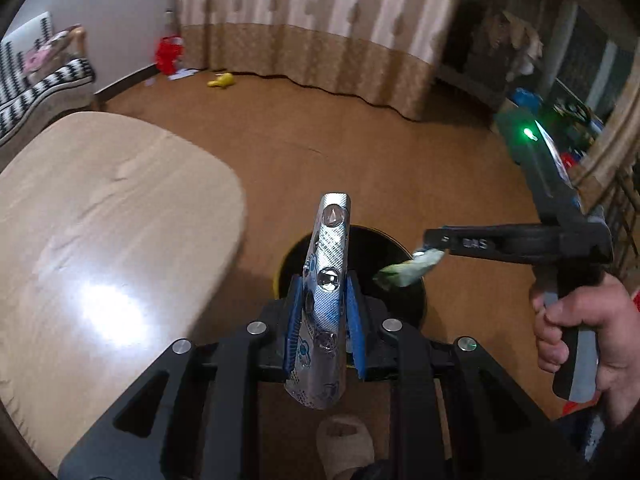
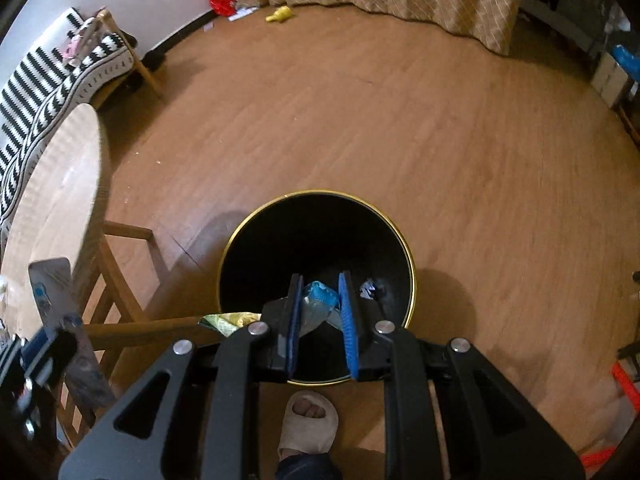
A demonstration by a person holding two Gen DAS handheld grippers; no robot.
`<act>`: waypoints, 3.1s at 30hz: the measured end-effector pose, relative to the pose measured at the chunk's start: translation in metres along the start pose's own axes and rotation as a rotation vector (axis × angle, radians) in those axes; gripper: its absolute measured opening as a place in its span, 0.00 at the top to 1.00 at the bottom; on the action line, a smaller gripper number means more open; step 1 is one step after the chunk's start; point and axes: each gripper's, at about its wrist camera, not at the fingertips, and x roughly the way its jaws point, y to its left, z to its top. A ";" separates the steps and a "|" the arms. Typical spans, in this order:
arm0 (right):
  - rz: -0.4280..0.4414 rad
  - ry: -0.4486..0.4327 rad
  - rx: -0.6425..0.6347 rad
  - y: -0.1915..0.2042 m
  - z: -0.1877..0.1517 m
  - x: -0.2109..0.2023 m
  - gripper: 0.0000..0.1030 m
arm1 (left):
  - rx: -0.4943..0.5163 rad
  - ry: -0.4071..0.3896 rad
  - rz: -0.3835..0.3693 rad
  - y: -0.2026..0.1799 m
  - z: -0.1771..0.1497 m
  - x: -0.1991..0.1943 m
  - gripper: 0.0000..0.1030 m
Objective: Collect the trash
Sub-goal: 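Carry both items over the bin and open both tools to drop them, then return to the table and grasp the red ribbon with the right tool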
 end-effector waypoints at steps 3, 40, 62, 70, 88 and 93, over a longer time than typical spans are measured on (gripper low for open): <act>-0.006 0.017 0.005 0.000 0.005 0.009 0.82 | 0.022 0.016 -0.013 -0.007 0.001 0.014 0.80; 0.025 -0.113 0.220 -0.042 0.007 -0.029 0.27 | 0.011 0.075 -0.066 -0.029 -0.010 0.083 0.39; 0.313 -0.147 -0.354 0.263 -0.053 -0.110 0.22 | -0.340 -0.139 0.451 0.190 -0.093 -0.234 0.09; 0.394 -0.092 -0.664 0.405 -0.130 -0.118 0.23 | -0.382 -0.120 0.645 0.265 -0.185 -0.341 0.09; 0.384 0.047 -0.974 0.496 -0.225 -0.078 0.23 | -0.167 0.111 0.558 0.316 -0.290 -0.340 0.09; 0.367 0.049 -0.999 0.504 -0.230 -0.072 0.30 | -0.165 0.141 0.540 0.326 -0.291 -0.323 0.09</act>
